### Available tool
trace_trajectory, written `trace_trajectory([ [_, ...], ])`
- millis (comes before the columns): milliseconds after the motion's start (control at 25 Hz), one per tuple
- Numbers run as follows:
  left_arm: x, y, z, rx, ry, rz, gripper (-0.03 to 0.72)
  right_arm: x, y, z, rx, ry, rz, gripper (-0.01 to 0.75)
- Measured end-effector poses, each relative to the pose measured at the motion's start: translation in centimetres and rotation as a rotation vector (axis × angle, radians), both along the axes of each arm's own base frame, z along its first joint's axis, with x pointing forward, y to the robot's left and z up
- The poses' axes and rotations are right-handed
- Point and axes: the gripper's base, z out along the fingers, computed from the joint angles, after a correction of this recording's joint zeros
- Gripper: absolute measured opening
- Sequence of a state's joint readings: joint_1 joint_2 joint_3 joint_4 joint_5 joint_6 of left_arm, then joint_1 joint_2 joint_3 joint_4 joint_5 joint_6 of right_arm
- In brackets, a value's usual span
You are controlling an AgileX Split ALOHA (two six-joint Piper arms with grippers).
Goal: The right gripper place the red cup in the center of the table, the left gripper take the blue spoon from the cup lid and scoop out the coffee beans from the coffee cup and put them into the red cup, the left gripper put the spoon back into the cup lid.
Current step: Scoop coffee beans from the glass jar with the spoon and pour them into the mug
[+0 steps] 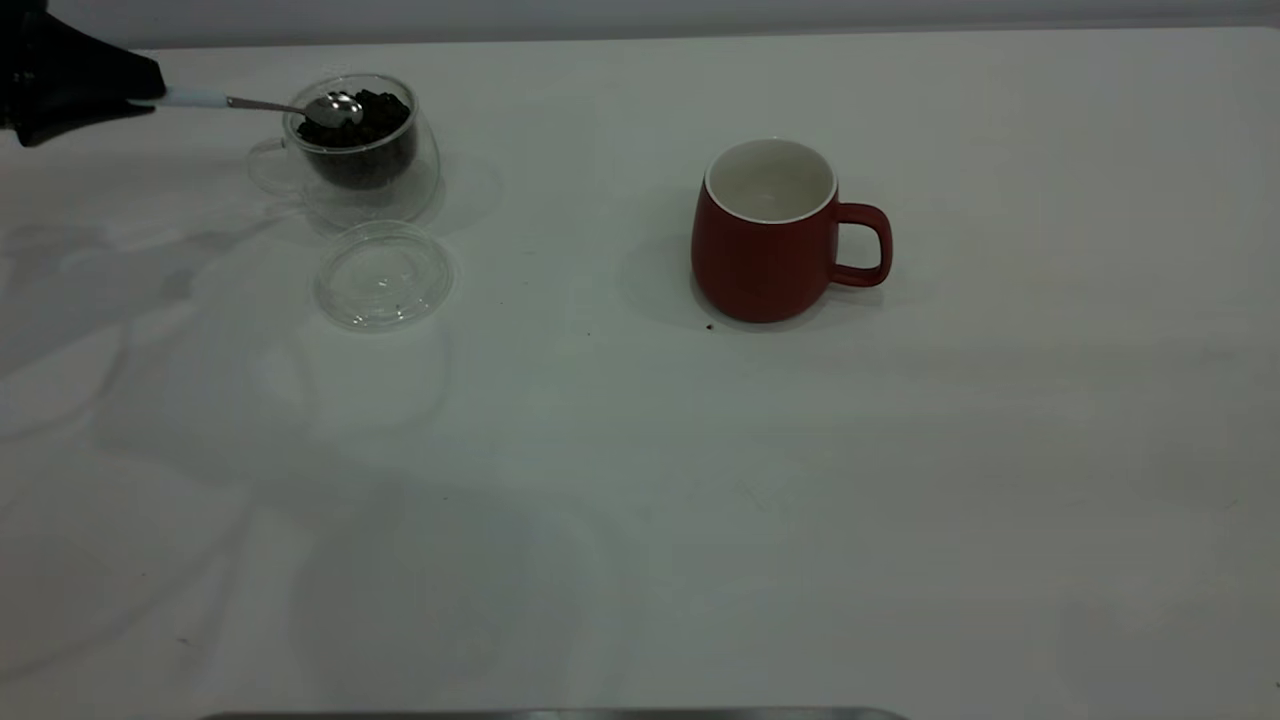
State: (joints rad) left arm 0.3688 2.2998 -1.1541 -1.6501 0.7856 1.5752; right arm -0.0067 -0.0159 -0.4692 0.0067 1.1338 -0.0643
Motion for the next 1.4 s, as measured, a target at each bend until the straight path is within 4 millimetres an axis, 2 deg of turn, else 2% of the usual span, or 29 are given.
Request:
trace_trajectory([
  [400,-0.03,-0.41,-0.50,-0.033,0.031,0.007,0.123,0.00,0.00,0.00,0.000,0.000,0.000,0.479],
  [1400,-0.03,-0.42,-0.52,-0.289,0.299,0.219,0.122,0.00,0.00,0.00,0.000,0.000,0.000,0.479],
])
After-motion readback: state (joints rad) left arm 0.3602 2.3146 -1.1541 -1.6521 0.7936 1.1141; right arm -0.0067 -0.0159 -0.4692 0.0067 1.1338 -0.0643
